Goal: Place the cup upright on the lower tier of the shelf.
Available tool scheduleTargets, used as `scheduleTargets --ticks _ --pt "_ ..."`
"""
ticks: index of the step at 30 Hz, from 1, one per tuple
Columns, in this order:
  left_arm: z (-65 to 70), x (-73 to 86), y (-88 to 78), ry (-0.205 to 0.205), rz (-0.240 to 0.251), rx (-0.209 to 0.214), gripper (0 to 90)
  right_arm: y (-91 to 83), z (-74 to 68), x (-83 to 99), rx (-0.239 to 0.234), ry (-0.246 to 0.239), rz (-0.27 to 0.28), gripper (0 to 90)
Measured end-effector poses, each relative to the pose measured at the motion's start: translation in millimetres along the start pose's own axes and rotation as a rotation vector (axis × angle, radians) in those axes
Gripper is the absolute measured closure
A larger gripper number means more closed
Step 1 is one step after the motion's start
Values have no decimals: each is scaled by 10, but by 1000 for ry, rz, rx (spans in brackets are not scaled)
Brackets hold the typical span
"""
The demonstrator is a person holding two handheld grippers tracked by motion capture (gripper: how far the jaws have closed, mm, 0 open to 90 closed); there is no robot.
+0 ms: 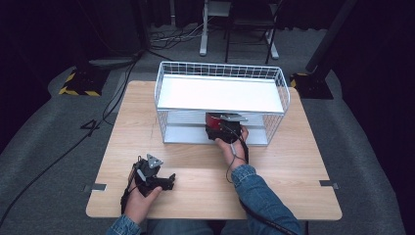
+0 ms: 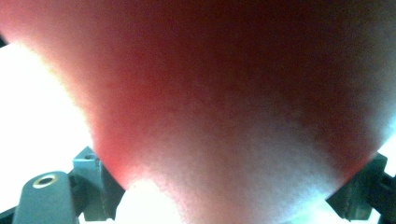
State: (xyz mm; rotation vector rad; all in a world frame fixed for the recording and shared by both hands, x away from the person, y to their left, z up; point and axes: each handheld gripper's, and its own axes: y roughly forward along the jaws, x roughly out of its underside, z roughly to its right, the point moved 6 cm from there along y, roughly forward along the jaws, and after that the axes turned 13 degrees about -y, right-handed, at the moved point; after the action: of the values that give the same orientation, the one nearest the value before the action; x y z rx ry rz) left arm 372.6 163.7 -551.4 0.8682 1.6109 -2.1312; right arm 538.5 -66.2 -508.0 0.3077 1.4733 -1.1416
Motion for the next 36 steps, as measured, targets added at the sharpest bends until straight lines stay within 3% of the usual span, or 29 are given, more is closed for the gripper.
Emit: scheduleTargets --ticks 16,22,29,36 --pt "2 -2 3 1 1 1 0 46 16 10 -25 -24 36 148" --pt "2 -2 3 1 1 1 0 58 6 58 -14 -28 11 153" --pt "2 -2 1 1 -1 2 0 -6 6 81 -13 -31 16 157" --pt "3 -3 3 0 1 0 0 -196 22 92 -29 -33 19 157"
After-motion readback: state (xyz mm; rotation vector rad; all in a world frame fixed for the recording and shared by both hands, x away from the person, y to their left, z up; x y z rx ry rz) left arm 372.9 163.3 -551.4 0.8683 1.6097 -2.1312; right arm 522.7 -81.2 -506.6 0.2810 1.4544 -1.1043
